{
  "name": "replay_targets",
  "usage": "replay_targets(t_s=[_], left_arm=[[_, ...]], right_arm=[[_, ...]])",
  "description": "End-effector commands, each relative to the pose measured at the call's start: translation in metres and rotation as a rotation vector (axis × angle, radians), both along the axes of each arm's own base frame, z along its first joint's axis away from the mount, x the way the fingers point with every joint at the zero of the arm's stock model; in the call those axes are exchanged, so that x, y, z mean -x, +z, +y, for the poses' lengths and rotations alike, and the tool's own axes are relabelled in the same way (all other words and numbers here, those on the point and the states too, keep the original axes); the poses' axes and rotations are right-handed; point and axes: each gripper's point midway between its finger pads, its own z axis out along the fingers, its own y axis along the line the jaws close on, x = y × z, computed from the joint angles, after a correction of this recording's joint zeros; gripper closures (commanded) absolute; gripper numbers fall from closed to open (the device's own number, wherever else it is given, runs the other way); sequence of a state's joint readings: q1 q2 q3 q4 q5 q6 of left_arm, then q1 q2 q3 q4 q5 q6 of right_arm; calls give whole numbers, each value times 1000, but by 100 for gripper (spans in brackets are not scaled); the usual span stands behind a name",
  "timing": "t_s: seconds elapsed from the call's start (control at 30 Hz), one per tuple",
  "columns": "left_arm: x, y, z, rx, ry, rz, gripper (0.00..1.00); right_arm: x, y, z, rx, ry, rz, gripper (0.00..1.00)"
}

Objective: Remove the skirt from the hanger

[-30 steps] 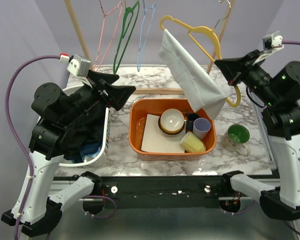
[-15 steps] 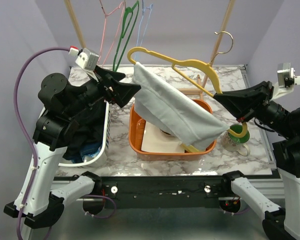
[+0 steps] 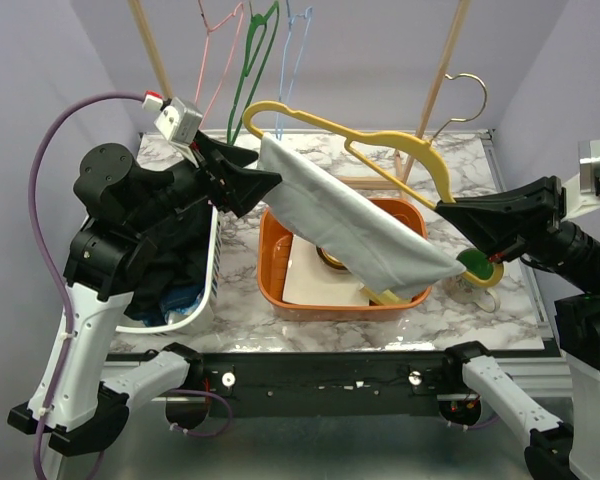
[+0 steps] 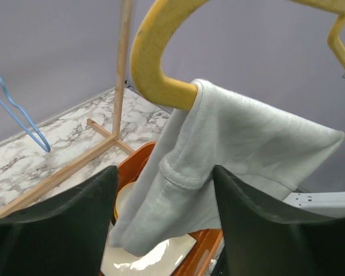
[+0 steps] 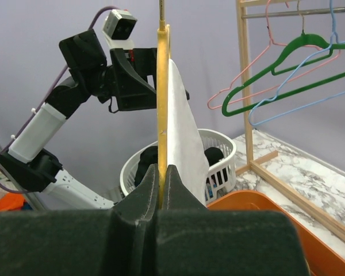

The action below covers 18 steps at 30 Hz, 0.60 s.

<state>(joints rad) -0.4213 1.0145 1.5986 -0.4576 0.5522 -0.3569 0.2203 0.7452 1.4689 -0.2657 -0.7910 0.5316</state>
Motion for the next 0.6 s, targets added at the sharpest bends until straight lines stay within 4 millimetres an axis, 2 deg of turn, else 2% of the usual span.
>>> replay_targets(t_s=[0.0,0.13,0.17,0.23,0.33,0.37,0.57], left_arm=[[21,6,-8,20,-111,-31,33],[28,7,-13,45,-160,-23,49],[30,6,-14,51,-170,-15,58],[32,10,-15,66,-189,-24,67],[37,12,-19,82,-229,-18,85],[38,14,-19,85,-231,-18,99],[34,16,-11,71,-161,-13,100]], right_arm=[[8,26,-5,-65,-19,-83,99],[7,29,-4,-80,-8,-83,99],[6,29,-4,-82,-9,-81,99],[4,29,-5,-87,-18,-82,99],[-1,29,-6,-95,-37,-82,99],[-3,28,-8,-97,-50,-83,99],[-34,21,-29,-122,-253,-67,99]])
